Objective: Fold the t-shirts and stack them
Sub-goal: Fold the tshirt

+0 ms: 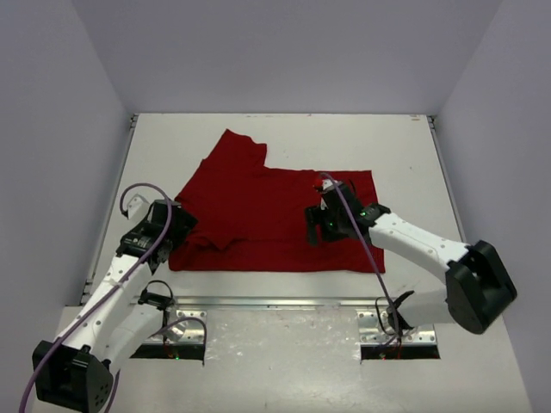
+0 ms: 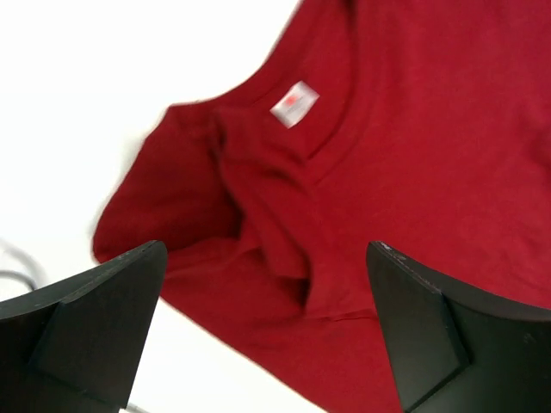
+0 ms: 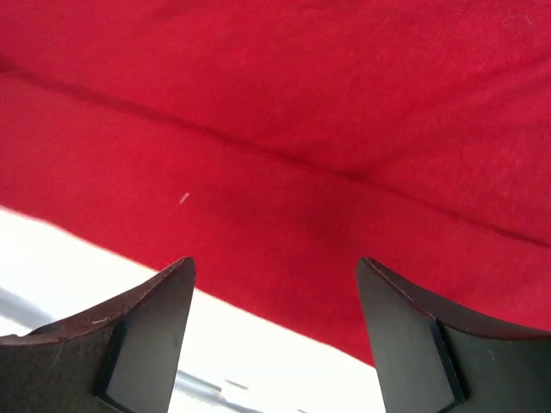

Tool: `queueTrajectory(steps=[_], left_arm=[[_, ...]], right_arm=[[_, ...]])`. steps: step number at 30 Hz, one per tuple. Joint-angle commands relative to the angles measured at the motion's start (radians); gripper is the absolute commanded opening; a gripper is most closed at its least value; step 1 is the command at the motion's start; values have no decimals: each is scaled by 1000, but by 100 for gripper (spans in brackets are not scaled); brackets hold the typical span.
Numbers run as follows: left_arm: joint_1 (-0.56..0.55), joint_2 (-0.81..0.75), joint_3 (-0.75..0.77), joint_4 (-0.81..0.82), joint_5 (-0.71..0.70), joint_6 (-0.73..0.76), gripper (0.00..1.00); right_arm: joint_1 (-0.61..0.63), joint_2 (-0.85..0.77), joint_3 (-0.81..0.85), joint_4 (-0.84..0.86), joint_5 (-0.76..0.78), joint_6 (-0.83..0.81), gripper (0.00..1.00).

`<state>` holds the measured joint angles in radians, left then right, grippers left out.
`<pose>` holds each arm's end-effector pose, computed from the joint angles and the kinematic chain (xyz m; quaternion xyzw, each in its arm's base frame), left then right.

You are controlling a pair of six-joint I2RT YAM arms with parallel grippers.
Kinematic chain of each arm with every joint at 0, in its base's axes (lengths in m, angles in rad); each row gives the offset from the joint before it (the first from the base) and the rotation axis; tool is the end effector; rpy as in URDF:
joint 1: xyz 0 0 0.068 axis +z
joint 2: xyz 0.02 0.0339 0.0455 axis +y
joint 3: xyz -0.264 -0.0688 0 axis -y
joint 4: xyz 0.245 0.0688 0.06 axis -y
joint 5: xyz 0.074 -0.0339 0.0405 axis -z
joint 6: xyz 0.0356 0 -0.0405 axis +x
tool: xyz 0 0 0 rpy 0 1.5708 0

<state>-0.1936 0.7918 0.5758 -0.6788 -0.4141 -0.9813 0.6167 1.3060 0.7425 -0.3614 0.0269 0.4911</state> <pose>0.1533 -0.0155 0.2243 -0.4173 0.8264 -0.0184 0.3776 0.2094 0.1473 0.2006 -0.0552 0.9466 0.1561 0.2766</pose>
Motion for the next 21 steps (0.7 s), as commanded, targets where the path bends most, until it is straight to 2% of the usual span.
queueTrajectory(steps=[1,2,5,9,12,15,17,21], left_arm=[[-12,50,9,-79,-5,-88,100],[-12,104,15,-90,18,-89,100],[-12,207,21,-127,31,-109,100],[-12,262,4,-73,21,-111,100],[-10,346,16,-5,-5,-125,100],[-4,501,90,16,-61,-142,100],[6,637,156,25,-101,-145,100],[85,886,268,91,-75,-67,100]], right_arm=[[11,168,141,-81,135,73,76],[9,186,143,-127,190,122,76],[5,156,39,-119,234,269,81],[-17,157,-41,-54,165,290,82],[-52,269,7,-97,192,281,81],[-106,409,90,-122,203,231,81],[-148,513,165,-140,194,180,81],[-173,616,274,-178,199,144,81]])
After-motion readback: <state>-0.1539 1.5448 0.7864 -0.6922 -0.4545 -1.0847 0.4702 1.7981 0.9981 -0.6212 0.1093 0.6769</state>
